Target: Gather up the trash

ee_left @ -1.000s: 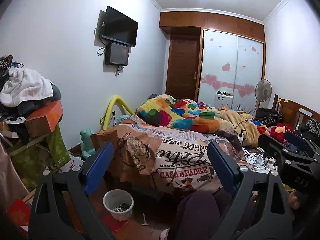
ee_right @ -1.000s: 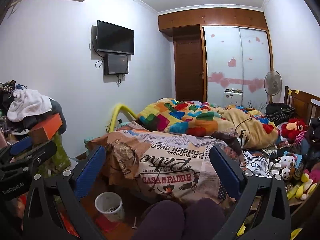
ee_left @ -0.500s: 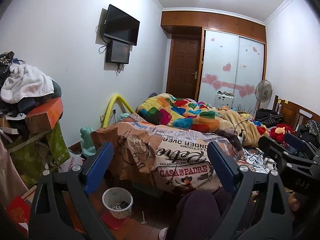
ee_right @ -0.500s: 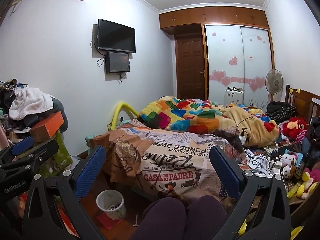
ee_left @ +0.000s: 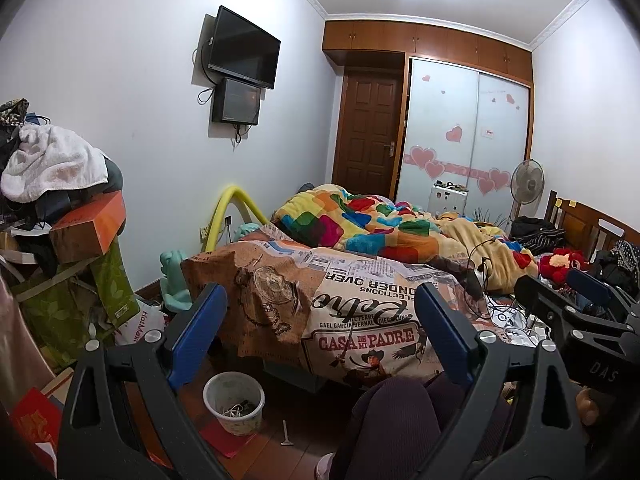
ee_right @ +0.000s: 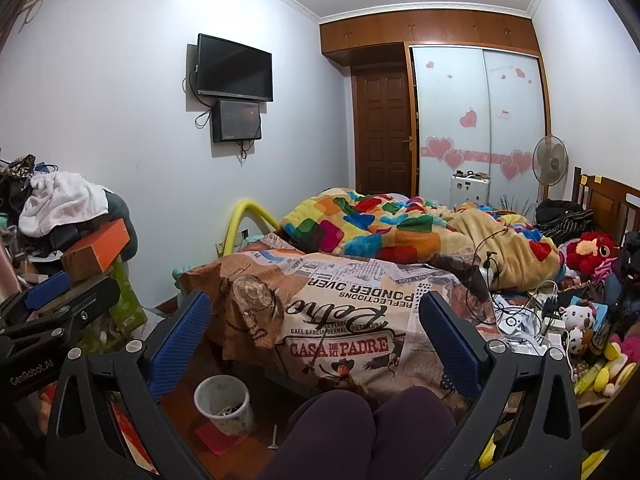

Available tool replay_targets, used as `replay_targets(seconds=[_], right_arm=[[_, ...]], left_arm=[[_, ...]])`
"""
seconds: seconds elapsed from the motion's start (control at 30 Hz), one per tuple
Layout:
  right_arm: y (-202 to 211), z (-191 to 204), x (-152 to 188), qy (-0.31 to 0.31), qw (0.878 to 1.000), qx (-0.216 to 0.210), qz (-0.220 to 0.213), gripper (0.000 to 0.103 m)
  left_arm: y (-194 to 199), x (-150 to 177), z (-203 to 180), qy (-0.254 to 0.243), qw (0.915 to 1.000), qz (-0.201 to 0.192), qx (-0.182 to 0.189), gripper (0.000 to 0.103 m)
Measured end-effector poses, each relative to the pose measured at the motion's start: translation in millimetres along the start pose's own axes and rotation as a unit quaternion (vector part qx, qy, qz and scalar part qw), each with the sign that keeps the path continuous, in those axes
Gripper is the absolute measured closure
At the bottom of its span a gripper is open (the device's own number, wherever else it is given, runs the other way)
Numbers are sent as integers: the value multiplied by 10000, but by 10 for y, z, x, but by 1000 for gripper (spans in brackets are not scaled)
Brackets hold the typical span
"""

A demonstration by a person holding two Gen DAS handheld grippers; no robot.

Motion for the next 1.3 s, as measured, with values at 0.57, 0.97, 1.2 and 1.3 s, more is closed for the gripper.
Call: replay_targets(seconds=[0.57,0.97,1.2,1.3], right_arm=[[-3,1,8,31,10000,-28,-1,0],[-10,6,24,45,10000,-64,23,0],[-3,0,23,45,10000,-70,18,0],[-11,-4,22,46,10000,-72,26,0]], left_arm=[[3,84,-21,2,10000,3,-47,8],[11,100,-32,20,10000,26,-62,8],[14,77,-54,18,10000,21,29,8],[19,76,-75,-12,10000,38,48,8]])
Point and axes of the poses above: each gripper's, at about its wrist camera, not at the fingertips, and y roughly against the way its jaws point, z to its left, x to its underside, the point moved 10 cm from there along -y, roughly the way its jaws point, and after that the axes turned 13 degrees about z, right-handed, at the moved point
